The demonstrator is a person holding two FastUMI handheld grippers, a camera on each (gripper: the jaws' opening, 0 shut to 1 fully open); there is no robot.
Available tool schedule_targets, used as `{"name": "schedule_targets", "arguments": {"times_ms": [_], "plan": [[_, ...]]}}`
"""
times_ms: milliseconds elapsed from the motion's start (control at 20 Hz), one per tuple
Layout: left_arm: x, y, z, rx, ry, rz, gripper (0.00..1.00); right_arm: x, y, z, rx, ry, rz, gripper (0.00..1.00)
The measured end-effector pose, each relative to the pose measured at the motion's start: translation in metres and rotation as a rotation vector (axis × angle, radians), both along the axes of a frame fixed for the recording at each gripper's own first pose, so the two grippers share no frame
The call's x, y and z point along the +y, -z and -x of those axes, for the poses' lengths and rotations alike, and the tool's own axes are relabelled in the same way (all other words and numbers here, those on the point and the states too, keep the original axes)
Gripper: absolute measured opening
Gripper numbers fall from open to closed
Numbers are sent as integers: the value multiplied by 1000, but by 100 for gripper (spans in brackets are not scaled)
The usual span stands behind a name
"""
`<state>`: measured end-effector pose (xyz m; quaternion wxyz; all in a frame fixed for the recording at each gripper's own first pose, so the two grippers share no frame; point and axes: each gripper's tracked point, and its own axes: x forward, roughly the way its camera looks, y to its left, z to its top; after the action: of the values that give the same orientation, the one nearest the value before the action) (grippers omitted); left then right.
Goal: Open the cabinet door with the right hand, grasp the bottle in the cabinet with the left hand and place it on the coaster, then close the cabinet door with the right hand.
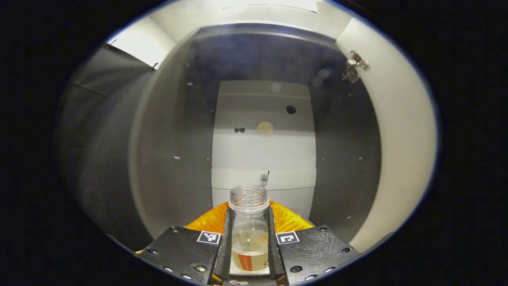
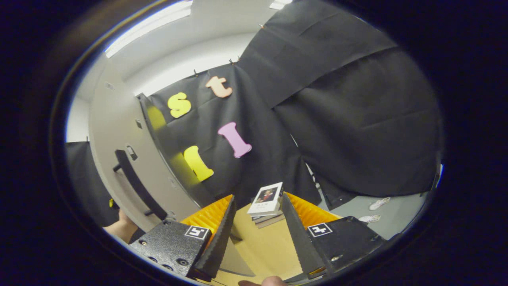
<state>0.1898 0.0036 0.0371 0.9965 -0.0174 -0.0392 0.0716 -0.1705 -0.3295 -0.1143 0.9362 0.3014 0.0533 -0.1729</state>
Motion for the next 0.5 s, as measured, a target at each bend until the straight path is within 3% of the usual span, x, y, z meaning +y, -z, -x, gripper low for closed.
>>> {"name": "schedule_targets", "arguments": {"times_ms": [150,200,300,500], "plan": [[12,-4,60,-28,-15,6,36,-16,25,-25,62,42,-13,76],[20,-2,76,-25,-29,-28,42,-18,30,-36,83,61,-22,76],[43,5,101,-12,-87,-87,36,-29,46,-53,139,132,-45,77],[100,53,136,55,-159,-41,36,-20,82,-73,272,203,-88,77]]}}
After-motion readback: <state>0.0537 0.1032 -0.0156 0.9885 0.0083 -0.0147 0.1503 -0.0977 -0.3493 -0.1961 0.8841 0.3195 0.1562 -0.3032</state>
